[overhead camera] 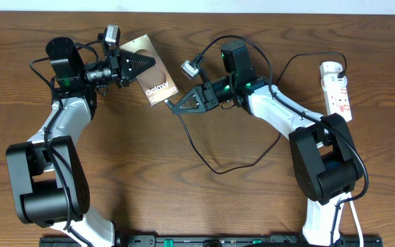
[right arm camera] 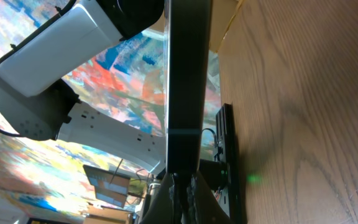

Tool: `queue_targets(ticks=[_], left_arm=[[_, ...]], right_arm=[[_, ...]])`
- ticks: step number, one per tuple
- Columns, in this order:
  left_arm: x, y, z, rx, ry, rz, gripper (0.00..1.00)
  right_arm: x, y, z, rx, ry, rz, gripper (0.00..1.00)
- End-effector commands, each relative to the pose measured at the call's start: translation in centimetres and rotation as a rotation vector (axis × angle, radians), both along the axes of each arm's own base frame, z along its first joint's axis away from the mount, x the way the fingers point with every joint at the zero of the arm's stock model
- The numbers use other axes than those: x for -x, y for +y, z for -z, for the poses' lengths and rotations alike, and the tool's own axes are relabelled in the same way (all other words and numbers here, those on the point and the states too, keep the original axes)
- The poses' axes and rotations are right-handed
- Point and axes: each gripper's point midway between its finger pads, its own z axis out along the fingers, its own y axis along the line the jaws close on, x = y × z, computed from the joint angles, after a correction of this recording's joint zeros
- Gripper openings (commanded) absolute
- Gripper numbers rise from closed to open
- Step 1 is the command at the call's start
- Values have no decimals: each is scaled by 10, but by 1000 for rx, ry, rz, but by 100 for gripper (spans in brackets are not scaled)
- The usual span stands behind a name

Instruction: Plug charger to phone and switch on socket

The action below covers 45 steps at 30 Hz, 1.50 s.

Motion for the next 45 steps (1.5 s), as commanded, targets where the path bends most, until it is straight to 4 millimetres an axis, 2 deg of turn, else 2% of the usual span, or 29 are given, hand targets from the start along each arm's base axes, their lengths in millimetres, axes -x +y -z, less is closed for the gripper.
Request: queue_targets(ticks=[1, 12, 21, 45], left_arm=[[13, -7, -16, 2, -44, 67, 7], [15, -12, -15, 2, -41, 78, 7], [20, -13, -2, 4, -26, 78, 7], [20, -13, -2, 4, -21, 77, 7]], right_arm=[[-6, -4, -11, -24, -43, 10, 1], [-9, -3, -9, -8, -41, 28, 1], [-11, -1, -12, -3, -36, 34, 1], [-19, 6, -8, 28, -49, 86, 1]])
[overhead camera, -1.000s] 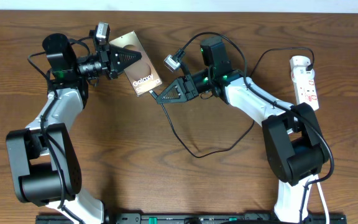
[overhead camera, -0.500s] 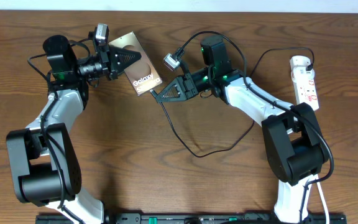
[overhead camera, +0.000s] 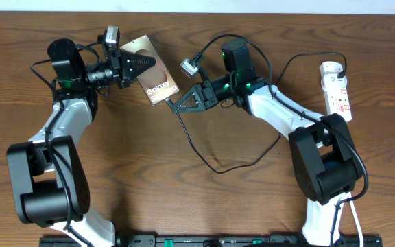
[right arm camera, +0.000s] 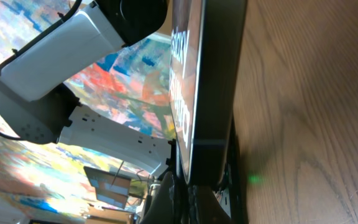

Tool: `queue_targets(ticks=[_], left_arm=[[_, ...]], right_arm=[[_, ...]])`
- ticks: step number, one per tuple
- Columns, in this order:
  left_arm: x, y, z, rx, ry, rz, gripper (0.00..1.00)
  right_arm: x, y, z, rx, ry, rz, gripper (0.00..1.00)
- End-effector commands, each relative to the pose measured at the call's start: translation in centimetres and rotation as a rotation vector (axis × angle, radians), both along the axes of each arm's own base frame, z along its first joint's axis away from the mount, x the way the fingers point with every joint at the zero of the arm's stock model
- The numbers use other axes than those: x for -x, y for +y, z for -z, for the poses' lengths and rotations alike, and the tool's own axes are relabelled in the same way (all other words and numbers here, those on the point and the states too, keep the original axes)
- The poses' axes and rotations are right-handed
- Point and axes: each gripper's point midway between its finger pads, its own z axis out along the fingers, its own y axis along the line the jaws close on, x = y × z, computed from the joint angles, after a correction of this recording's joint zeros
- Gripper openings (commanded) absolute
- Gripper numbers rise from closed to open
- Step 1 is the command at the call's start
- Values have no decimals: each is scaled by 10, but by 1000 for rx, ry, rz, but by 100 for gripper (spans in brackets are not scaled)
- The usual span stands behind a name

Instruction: Plug charger to phone and switch on socket

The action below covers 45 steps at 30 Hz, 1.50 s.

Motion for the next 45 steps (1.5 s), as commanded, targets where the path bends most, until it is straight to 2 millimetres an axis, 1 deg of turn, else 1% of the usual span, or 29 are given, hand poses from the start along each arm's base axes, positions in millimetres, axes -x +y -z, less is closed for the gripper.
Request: queue_targets(ticks=[1, 17, 26, 41, 42, 43, 44, 45], left_arm=[[23, -12, -8, 10, -32, 108, 7], [24, -13, -8, 10, -32, 110, 7], [24, -13, -8, 10, -32, 110, 7], [24, -12, -8, 10, -32, 110, 7], [24, -12, -8, 10, -32, 110, 7], [24, -12, -8, 10, -32, 110, 7], [24, -12, -8, 10, -32, 110, 7], [24, -12, -8, 10, -32, 109, 7]], right_arm=[[-16, 5, -5, 25, -53, 81, 1], [-19, 7, -2, 39, -59, 104, 1], [-24, 9, -13, 15, -75, 111, 1], [-24, 9, -13, 14, -76, 110, 1], [-24, 9, -14, 14, -76, 109, 2], [-23, 9, -14, 12, -76, 106, 7], [-23, 9, -14, 12, -75, 105, 15], [-22, 9, -14, 10, -75, 101, 25]])
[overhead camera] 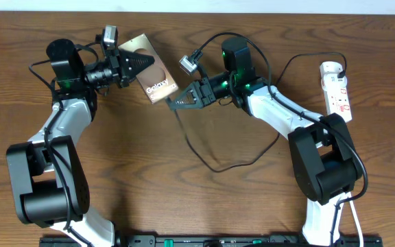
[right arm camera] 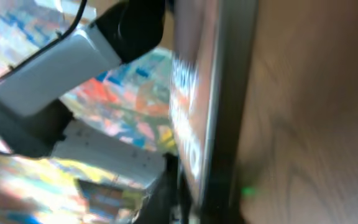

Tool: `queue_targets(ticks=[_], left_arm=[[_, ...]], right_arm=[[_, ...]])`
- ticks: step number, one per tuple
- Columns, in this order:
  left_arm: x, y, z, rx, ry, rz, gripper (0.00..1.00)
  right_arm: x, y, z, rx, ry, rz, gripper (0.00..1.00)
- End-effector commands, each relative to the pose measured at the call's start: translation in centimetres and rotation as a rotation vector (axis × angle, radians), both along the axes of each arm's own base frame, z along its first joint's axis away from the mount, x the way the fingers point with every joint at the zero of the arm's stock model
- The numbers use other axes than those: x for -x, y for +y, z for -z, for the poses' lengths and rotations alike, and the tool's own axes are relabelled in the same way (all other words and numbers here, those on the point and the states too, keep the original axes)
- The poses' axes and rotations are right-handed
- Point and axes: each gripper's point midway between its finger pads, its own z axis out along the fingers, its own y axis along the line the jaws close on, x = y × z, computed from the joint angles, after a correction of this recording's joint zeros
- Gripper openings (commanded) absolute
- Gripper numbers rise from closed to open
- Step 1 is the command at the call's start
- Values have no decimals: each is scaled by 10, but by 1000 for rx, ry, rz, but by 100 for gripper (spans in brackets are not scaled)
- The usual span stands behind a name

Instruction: Plug charger to phone and switch on socket

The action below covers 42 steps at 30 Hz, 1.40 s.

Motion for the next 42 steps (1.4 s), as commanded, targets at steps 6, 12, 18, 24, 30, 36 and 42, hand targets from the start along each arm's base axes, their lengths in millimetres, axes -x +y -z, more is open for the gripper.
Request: queue_targets(ticks=[6, 12, 18, 24, 30, 36, 42], left_arm=[[25, -13, -9, 10, -39, 119, 7], [25, -13, -9, 10, -39, 119, 7], [22, -3, -9, 9, -40, 94, 7], [13, 35, -9, 7, -39, -1, 7], [8, 87, -7, 17, -3, -126, 7], [9, 112, -1, 36, 49, -188, 7], [11, 112, 5, 34, 52, -196, 7]], right_arm=[[-10, 3, -11, -4, -50, 45, 86], [-7, 2, -12, -10, -47, 29, 99], [-5, 1, -13, -15, -44, 17, 99], [-5, 1, -13, -15, -44, 17, 99], [-5, 1, -13, -15, -45, 17, 99], [-5, 1, -13, -15, -45, 17, 99], [-5, 1, -13, -14, -43, 17, 99]])
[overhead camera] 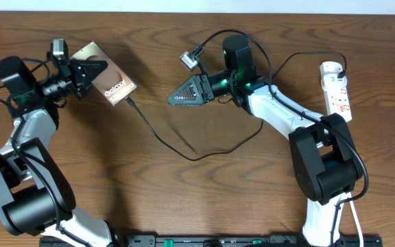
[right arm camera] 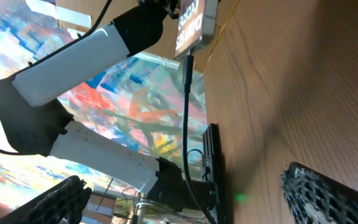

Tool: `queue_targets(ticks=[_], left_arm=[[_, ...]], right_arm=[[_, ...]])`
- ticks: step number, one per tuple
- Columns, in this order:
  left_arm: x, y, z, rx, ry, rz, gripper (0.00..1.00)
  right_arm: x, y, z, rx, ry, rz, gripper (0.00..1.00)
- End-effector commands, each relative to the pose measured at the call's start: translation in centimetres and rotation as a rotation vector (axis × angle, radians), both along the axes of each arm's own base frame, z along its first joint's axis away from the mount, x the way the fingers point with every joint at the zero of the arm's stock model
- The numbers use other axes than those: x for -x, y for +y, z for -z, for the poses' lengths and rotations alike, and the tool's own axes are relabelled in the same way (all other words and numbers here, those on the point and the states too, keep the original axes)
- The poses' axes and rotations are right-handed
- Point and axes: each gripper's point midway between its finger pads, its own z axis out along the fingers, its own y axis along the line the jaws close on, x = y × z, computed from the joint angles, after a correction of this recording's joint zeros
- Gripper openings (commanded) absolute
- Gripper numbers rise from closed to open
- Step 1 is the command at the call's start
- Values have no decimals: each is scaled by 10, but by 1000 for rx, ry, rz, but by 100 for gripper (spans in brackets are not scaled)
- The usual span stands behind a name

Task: Plug charger to phone and switch on socket
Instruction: 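Open the right gripper and withdraw it up and right from the phone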

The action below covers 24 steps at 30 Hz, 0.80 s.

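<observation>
The phone [overhead camera: 110,81], brown-backed with "Galaxy" lettering, is held off the table at the far left with my left gripper [overhead camera: 91,71] shut on its upper end. The charger's black plug [overhead camera: 129,101] sits in its lower end. The black cable [overhead camera: 184,156] trails from there across the table toward the white socket strip [overhead camera: 337,86] at the right. My right gripper [overhead camera: 173,97] stands open and empty right of the phone. In the right wrist view the phone [right arm camera: 193,23] and cable [right arm camera: 186,106] hang ahead of the spread fingers [right arm camera: 328,193].
A black rail [overhead camera: 204,241] runs along the table's front edge. The right arm's elbow and base [overhead camera: 321,165] stand between the table's middle and the socket strip. The table's far edge [overhead camera: 197,10] lies just behind both arms.
My right gripper has opened and let go of the plug, which stays in the phone. My left arm has carried the phone to the left, and the cable now stretches out behind it.
My left gripper held the phone near the table's middle while my right gripper, shut on the plug, stood at the phone's lower end. It stayed pressed there over the following moments. Now the plug is in, the right gripper is open, and the phone is farther left.
</observation>
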Motion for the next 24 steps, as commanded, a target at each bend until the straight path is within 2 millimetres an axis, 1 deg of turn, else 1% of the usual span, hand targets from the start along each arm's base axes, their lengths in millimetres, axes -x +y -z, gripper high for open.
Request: queue_targets(ticks=[1, 6, 8, 11, 13, 16, 20, 22, 24], left_arm=[[8, -4, -6, -14, -35, 14, 7], [2, 0, 5, -12, 21, -47, 7], [-1, 2, 12, -15, 48, -74, 7], [-2, 4, 28, -29, 112, -118, 7], [1, 4, 43, -48, 155, -132, 7], [12, 1, 62, -85, 204, -128, 7], [27, -6, 76, -112, 231, -96, 7], [31, -8, 79, -118, 235, -85, 7], [34, -10, 81, -119, 242, -78, 7]], right_arm=[[2, -1, -13, -22, -25, -20, 99], [-1, -2, -13, -17, -17, -10, 99], [-4, -2, -12, -13, -21, 8, 99], [-14, -6, -11, 0, -21, 50, 99], [-23, -11, -9, 11, -16, 86, 99], [-37, -21, -5, 29, -8, 145, 99], [-57, -41, 4, 61, 4, 228, 99], [-67, -53, 16, 104, 23, 285, 99], [-75, -67, 33, 171, 49, 347, 99]])
